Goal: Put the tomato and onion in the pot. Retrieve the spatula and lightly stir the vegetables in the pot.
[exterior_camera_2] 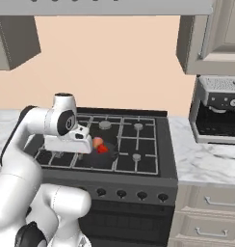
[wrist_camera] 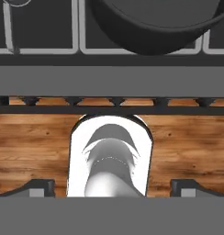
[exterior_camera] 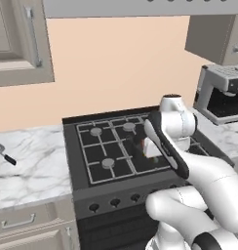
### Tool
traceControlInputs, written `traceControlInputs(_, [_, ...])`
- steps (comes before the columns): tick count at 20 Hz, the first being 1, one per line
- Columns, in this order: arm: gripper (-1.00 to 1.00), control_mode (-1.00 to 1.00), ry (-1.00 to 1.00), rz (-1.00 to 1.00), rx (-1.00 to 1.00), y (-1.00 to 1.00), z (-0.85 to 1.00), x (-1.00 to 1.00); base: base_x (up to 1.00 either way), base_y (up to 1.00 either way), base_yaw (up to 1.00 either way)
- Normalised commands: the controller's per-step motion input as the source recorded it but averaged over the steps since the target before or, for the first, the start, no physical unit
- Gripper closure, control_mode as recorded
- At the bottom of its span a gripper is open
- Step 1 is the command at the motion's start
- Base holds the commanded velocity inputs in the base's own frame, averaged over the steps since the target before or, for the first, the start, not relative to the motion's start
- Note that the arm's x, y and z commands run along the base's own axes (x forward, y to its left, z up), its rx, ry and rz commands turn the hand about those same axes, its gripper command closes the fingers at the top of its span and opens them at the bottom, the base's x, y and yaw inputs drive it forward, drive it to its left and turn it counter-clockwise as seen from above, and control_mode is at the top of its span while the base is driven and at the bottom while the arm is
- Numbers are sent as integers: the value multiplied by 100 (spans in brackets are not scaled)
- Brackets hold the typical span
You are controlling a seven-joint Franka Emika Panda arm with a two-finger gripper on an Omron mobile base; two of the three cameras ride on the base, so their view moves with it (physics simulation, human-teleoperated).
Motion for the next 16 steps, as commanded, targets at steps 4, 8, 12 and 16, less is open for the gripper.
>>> traceControlInputs(4, [-100, 100, 0, 0, 0, 0, 0, 0, -39, 100, 7])
traceControlInputs(8, [-100, 100, 0, 0, 0, 0, 0, 0, -5, 100, 13])
traceControlInputs(12, [-100, 100, 0, 0, 0, 0, 0, 0, 18, 100, 11])
traceControlInputs(16, [-100, 100, 0, 0, 0, 0, 0, 0, 46, 99, -3])
